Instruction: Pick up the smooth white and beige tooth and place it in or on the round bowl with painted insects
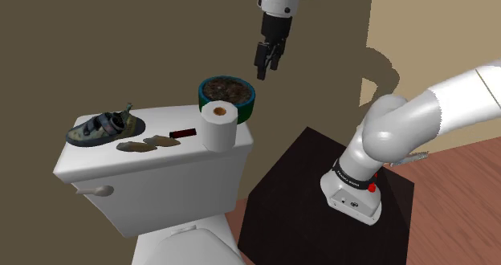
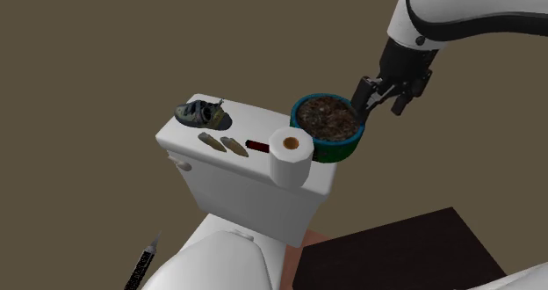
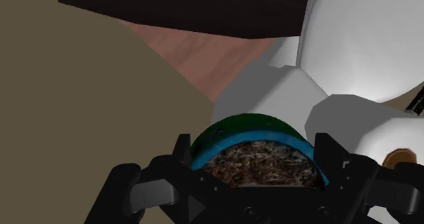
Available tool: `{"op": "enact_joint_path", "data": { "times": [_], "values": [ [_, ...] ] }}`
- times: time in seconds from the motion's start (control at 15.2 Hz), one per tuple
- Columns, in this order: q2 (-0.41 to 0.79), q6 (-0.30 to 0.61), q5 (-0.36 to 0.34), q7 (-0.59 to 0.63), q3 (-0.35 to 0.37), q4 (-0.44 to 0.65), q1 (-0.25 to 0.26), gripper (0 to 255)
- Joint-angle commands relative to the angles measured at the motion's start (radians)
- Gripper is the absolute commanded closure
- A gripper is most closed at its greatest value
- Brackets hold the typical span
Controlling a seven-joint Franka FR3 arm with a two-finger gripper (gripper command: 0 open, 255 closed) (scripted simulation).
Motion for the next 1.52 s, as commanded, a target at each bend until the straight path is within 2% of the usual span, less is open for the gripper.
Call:
{"op": "enact_joint_path", "data": {
  "times": [0.0,0.4,0.79,1.12,1.45],
  "values": [
    [0.049,0.055,0.015,0.005,0.026,0.012,0.019,0],
    [0.202,0.219,0.038,0.01,0.096,0.051,0.065,0],
    [0.371,0.361,0.029,0.025,0.165,0.127,0.103,0],
    [0.52,0.459,-0.012,0.051,0.218,0.215,0.134,0],
    [0.675,0.534,-0.085,0.09,0.26,0.326,0.173,0]
  ]
}}
